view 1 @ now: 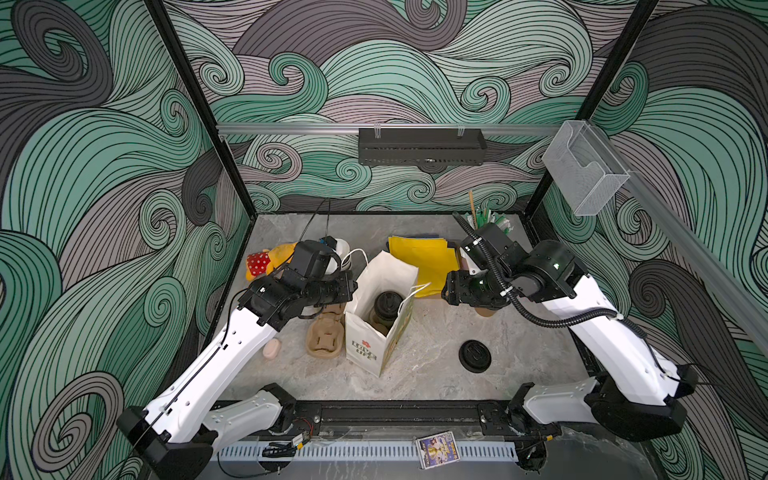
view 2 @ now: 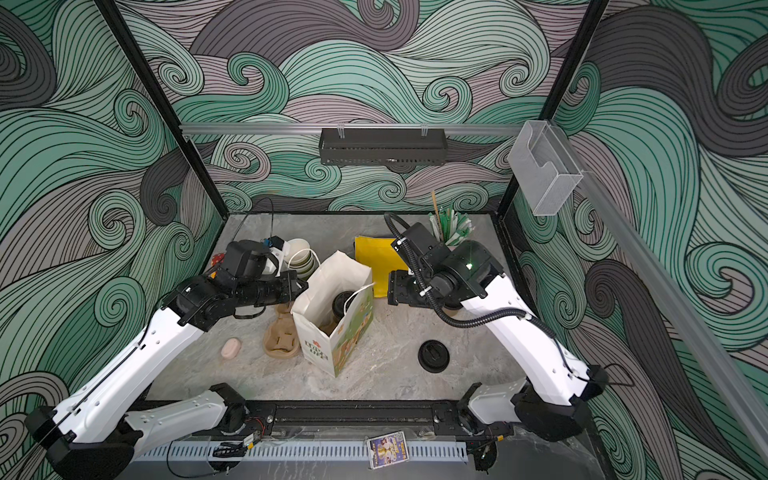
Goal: Pack the takeout coffee
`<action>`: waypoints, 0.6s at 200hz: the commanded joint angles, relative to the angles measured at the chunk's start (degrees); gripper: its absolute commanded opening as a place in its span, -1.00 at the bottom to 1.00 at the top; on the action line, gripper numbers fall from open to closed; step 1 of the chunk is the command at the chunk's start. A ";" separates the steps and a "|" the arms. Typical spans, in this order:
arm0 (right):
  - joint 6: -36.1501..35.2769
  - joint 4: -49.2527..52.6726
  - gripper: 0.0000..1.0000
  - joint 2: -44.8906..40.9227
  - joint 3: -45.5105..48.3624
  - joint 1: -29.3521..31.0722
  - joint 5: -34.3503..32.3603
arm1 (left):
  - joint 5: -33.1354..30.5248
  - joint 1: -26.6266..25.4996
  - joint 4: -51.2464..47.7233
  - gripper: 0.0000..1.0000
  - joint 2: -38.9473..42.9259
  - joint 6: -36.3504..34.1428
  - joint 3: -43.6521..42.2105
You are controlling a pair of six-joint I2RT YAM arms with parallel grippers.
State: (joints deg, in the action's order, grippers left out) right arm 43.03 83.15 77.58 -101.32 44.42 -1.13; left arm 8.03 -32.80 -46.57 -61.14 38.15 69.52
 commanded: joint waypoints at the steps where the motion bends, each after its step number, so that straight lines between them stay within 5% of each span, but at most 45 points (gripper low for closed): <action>1: 2.87 -1.97 0.53 -1.34 -1.08 0.88 0.51 | -4.07 -1.83 4.43 -1.00 1.10 9.36 -0.30; 25: 6.29 -4.05 0.65 -0.50 -3.10 6.17 -1.37 | -6.66 -4.45 6.82 -1.00 2.10 13.25 -2.07; 49: 10.59 -6.00 0.72 1.70 -3.32 13.35 -5.76 | -7.63 -5.78 6.85 -0.79 2.63 14.13 -2.24; 120: 18.41 -12.67 0.72 10.39 -2.89 22.10 -13.89 | -12.54 -5.96 -0.34 0.53 6.51 7.39 1.47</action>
State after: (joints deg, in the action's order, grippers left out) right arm 57.87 73.54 86.08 -103.88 65.36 -11.09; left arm -0.49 -38.46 -43.22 -56.93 49.34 67.64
